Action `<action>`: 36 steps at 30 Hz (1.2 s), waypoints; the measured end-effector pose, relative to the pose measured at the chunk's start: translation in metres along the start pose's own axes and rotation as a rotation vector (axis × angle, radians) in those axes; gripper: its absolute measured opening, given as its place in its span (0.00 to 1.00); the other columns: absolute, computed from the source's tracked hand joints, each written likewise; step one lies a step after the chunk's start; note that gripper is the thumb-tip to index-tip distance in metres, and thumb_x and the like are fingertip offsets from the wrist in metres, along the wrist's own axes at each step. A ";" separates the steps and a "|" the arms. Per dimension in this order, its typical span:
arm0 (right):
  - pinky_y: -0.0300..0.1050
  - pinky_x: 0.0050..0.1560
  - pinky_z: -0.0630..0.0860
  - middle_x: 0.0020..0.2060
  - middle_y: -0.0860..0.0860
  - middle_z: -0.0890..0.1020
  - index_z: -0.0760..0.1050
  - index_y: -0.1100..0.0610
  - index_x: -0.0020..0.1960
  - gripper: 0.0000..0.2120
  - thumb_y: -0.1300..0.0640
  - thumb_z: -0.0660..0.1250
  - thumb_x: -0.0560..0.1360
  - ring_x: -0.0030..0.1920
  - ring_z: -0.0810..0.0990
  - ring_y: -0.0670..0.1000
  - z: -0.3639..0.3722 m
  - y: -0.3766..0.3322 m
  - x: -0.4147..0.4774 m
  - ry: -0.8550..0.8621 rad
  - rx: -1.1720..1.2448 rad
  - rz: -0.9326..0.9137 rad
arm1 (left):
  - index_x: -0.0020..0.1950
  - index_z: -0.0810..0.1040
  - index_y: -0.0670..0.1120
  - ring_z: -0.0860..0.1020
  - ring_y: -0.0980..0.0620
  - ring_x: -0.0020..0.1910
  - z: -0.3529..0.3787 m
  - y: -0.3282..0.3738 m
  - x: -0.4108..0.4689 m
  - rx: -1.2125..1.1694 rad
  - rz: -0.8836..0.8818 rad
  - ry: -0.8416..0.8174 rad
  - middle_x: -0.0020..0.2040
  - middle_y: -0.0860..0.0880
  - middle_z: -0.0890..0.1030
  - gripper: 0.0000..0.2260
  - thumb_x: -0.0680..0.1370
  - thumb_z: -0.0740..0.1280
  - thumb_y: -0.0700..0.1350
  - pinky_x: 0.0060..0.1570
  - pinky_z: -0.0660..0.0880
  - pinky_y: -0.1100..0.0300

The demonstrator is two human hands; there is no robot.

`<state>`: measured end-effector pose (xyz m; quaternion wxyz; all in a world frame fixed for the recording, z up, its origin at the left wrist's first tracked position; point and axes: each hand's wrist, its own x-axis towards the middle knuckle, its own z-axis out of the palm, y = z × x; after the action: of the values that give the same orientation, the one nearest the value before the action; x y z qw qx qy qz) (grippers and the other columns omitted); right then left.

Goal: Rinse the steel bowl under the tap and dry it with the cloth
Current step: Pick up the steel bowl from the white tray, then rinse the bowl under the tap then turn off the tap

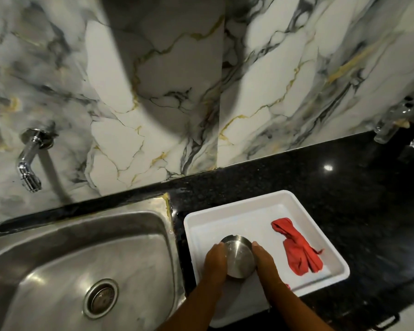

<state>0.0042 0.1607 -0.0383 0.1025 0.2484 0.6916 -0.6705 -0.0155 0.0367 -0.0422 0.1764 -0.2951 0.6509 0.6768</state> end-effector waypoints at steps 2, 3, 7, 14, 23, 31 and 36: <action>0.63 0.68 0.73 0.60 0.61 0.82 0.79 0.60 0.61 0.19 0.48 0.59 0.82 0.63 0.79 0.62 0.002 -0.004 -0.003 -0.008 0.082 0.024 | 0.47 0.82 0.41 0.80 0.33 0.59 -0.006 0.012 -0.006 -0.070 -0.013 0.029 0.57 0.32 0.84 0.14 0.83 0.59 0.44 0.65 0.75 0.42; 0.63 0.69 0.72 0.58 0.62 0.82 0.80 0.61 0.59 0.19 0.48 0.60 0.82 0.62 0.79 0.62 0.003 -0.009 -0.005 0.003 0.135 0.029 | 0.45 0.83 0.41 0.81 0.34 0.58 -0.010 0.019 -0.010 -0.095 0.003 0.043 0.56 0.33 0.84 0.13 0.83 0.60 0.43 0.64 0.76 0.43; 0.59 0.63 0.76 0.50 0.60 0.84 0.81 0.62 0.54 0.17 0.51 0.61 0.81 0.55 0.81 0.59 0.021 -0.037 -0.014 -0.008 0.271 -0.001 | 0.45 0.87 0.45 0.83 0.45 0.45 -0.045 0.046 -0.027 -0.146 0.138 0.079 0.45 0.44 0.87 0.10 0.80 0.67 0.44 0.52 0.80 0.50; 0.37 0.45 0.77 0.46 0.44 0.86 0.83 0.51 0.51 0.10 0.57 0.63 0.81 0.46 0.84 0.41 0.085 -0.085 -0.048 -0.091 0.232 -0.165 | 0.67 0.80 0.41 0.86 0.43 0.53 -0.139 0.084 -0.056 -0.133 0.289 0.140 0.56 0.42 0.87 0.14 0.82 0.64 0.38 0.50 0.85 0.42; 0.55 0.65 0.76 0.58 0.61 0.84 0.77 0.63 0.65 0.15 0.59 0.63 0.81 0.59 0.82 0.58 0.215 -0.094 -0.073 -0.328 0.605 0.149 | 0.56 0.84 0.46 0.86 0.55 0.36 -0.276 0.110 -0.075 -0.102 0.287 0.207 0.45 0.50 0.87 0.09 0.82 0.64 0.38 0.31 0.84 0.58; 0.72 0.64 0.71 0.58 0.65 0.84 0.84 0.59 0.57 0.24 0.42 0.64 0.73 0.59 0.78 0.68 0.319 -0.084 -0.093 -0.627 0.769 0.520 | 0.57 0.86 0.38 0.85 0.51 0.39 -0.363 0.123 -0.068 0.102 0.327 0.310 0.48 0.39 0.88 0.09 0.79 0.68 0.36 0.43 0.82 0.58; 0.82 0.62 0.65 0.66 0.68 0.77 0.77 0.57 0.66 0.29 0.40 0.64 0.73 0.65 0.73 0.75 0.361 -0.086 -0.073 -0.833 0.855 0.656 | 0.49 0.87 0.37 0.84 0.42 0.49 -0.411 0.142 -0.048 0.065 0.291 0.338 0.48 0.36 0.88 0.09 0.80 0.67 0.39 0.52 0.81 0.50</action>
<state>-0.0434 -0.2052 0.0427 0.4512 0.1851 0.1576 -0.8587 0.0024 -0.3744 0.1078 -0.0256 -0.3015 0.7283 0.6148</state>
